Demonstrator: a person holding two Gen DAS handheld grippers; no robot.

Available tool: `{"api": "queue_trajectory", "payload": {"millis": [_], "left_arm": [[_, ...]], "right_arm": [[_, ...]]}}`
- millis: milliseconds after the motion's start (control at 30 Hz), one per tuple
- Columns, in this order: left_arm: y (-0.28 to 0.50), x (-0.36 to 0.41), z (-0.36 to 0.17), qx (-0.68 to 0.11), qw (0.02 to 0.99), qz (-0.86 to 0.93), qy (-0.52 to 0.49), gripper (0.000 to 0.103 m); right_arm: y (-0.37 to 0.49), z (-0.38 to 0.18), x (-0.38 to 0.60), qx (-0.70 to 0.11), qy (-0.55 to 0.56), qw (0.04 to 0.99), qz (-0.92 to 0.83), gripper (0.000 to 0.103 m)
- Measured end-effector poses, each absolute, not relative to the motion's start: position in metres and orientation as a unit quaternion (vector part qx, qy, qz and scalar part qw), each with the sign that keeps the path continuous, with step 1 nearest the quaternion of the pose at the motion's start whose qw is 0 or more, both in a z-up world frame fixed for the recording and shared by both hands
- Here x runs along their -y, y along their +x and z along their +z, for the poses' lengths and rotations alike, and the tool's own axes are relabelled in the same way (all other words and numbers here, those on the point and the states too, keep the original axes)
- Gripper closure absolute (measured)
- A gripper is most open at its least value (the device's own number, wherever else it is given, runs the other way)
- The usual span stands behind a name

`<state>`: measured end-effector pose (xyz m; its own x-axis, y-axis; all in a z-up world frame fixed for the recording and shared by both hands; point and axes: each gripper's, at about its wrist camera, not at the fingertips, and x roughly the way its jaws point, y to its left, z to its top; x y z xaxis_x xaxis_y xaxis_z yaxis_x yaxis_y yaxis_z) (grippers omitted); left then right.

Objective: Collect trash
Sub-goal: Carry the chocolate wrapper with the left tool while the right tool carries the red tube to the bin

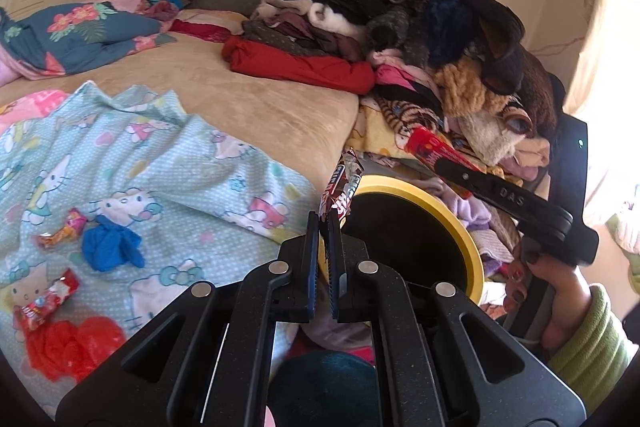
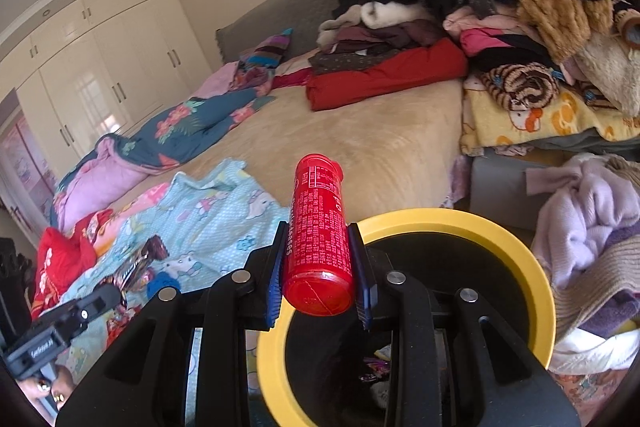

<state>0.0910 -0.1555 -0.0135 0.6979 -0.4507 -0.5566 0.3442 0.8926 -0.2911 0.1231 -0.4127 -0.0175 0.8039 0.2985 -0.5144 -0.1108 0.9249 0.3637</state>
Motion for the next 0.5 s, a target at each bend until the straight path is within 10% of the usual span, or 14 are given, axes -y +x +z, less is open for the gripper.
{"api": "queue_trajectory", "payload": {"millis": [500], "left_arm": [[0.098,0.214,-0.037,-0.351,0.899,-0.26,-0.033,0.102]], "right_arm": [[0.128,-0.038,0.445,-0.318,0.192,0.926,0.062,0.076]]}}
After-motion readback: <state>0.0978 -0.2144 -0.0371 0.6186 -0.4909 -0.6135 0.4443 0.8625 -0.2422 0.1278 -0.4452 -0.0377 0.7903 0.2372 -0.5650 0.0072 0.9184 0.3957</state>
